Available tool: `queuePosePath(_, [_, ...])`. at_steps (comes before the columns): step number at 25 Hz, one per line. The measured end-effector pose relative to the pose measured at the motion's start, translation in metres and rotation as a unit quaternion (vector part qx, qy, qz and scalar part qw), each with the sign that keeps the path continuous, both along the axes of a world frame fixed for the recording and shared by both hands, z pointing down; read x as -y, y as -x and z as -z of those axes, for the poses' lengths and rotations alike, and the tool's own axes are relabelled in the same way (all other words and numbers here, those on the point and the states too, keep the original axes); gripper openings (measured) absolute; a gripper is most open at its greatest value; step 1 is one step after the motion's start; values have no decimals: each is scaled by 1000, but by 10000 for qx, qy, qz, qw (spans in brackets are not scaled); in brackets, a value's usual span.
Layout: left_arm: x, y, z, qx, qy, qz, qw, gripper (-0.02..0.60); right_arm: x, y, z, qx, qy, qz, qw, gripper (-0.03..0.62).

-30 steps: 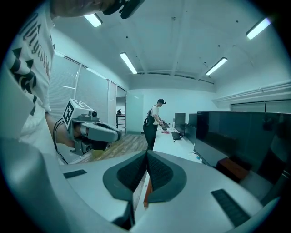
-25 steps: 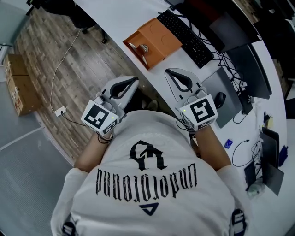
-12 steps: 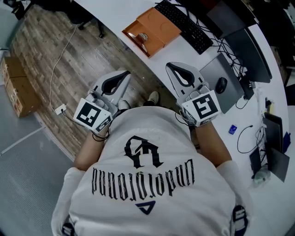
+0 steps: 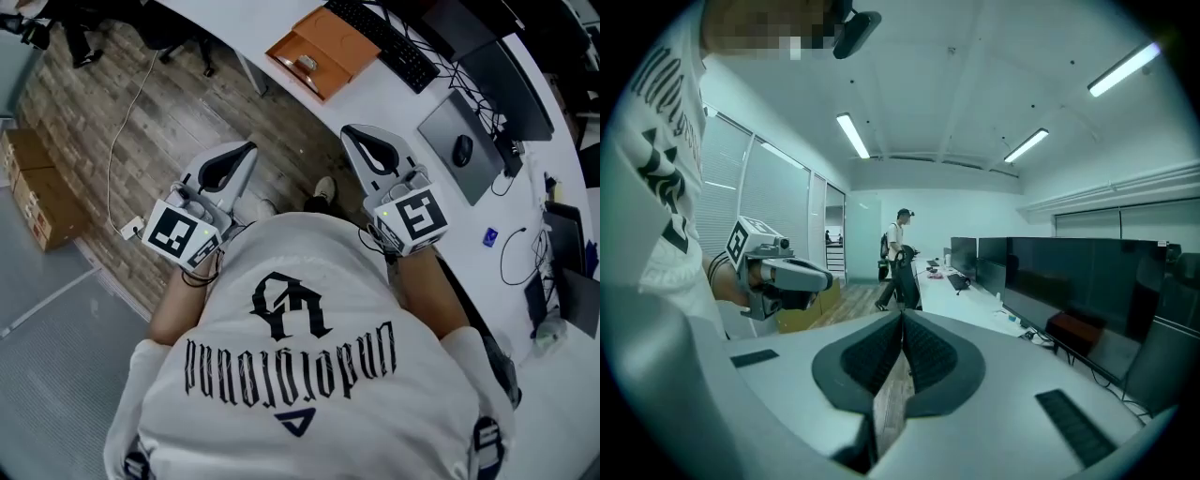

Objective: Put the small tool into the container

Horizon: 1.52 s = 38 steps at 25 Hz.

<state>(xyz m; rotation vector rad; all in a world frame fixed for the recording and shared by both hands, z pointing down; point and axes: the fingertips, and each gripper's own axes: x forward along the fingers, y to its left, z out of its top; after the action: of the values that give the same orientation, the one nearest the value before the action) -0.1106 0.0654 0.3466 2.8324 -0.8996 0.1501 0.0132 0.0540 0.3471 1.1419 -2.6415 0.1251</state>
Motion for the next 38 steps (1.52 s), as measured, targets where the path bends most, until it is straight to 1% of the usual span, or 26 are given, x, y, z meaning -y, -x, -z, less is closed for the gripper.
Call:
queuePosePath(5, [-14,27,1,-56,-33,-181,9998,14,-28,34,-6,-66,106,-58,9999,15])
queuePosePath(10, [-31,49,3,-153,-81,-383,9991,14,-54,61,-7,-68,104,-236,9996,15])
queuePosePath(14, [-46,61,2,-189,-37,-546,9983,14,-71,72,-8,-57,127,-442,9989,15])
queuePosePath(18, [-56,61,5,-196,-35,-704,9973,14,-85,74,-1,-39,87,-559,9984,15])
queuePosePath(23, [-71,51,7,-188,-30,-662,9976,14,-97,63,4,-75,20,-548,9985,15])
queuePosePath(27, [-86,35,11,-170,-130,-539,9983,14,-112,47,9,-34,-97,-412,9991,15])
queuePosePath(32, [-107,13,13,-66,-200,-324,9993,14,-147,22,7,4,-113,-171,9998,15])
queuePosePath(38, [-145,-27,13,7,-260,-222,9994,14,-192,-16,-1,86,36,-15,10000,15])
